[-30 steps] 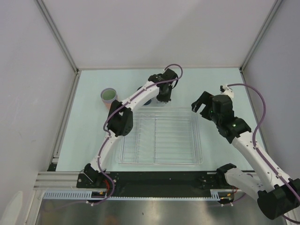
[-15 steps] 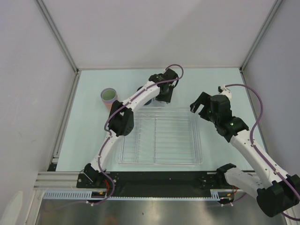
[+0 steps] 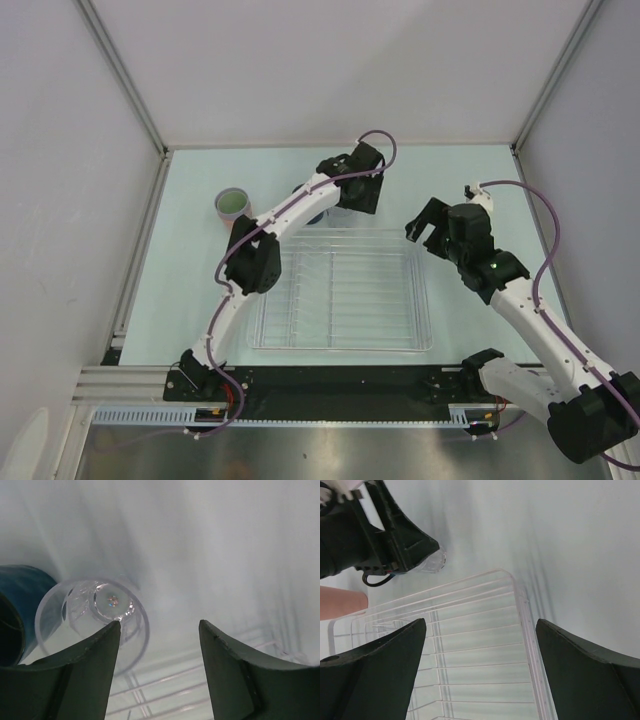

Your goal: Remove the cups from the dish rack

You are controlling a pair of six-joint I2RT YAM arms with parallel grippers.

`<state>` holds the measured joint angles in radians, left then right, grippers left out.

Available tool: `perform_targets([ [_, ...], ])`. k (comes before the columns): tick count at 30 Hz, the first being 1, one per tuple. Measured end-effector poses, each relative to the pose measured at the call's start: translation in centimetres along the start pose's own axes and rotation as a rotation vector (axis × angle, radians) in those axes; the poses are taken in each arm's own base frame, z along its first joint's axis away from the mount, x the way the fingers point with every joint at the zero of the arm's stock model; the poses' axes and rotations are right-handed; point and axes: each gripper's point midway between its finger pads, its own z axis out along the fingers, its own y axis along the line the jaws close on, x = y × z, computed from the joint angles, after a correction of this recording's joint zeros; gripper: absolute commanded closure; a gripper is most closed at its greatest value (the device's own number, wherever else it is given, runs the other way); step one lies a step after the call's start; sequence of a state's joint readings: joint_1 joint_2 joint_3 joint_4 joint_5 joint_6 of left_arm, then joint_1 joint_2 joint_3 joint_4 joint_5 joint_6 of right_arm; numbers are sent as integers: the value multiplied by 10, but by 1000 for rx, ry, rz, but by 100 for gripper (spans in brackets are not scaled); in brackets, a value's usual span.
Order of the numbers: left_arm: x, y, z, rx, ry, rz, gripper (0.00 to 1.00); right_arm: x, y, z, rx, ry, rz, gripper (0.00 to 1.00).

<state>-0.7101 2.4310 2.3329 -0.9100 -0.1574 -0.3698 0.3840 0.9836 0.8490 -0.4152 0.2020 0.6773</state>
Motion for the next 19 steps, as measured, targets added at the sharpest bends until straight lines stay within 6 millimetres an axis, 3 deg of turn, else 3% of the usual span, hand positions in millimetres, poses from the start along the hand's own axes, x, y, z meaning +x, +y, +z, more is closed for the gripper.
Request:
perform_targets([
  [3,-21,-15,-31,33,-98,20,31,-1,-1,0,2,-3,-2,3],
  [7,-61,-44,-104,86,-296,40,27,-3,-5,-4,18,-18,-17,3],
  [10,-67,-48,-164,77,-413,38,27,-6,-7,-9,26,-33,-28,3],
  [14,-40,-23,-217,12,-473,25,27,-8,-11,-19,38,-52,-51,3],
  [16,-18,0,-225,-32,-472,7,27,-7,-13,-24,44,-57,-64,4],
  [19,35,45,-231,-96,-434,1,22,-6,-15,-31,51,-63,-86,4],
])
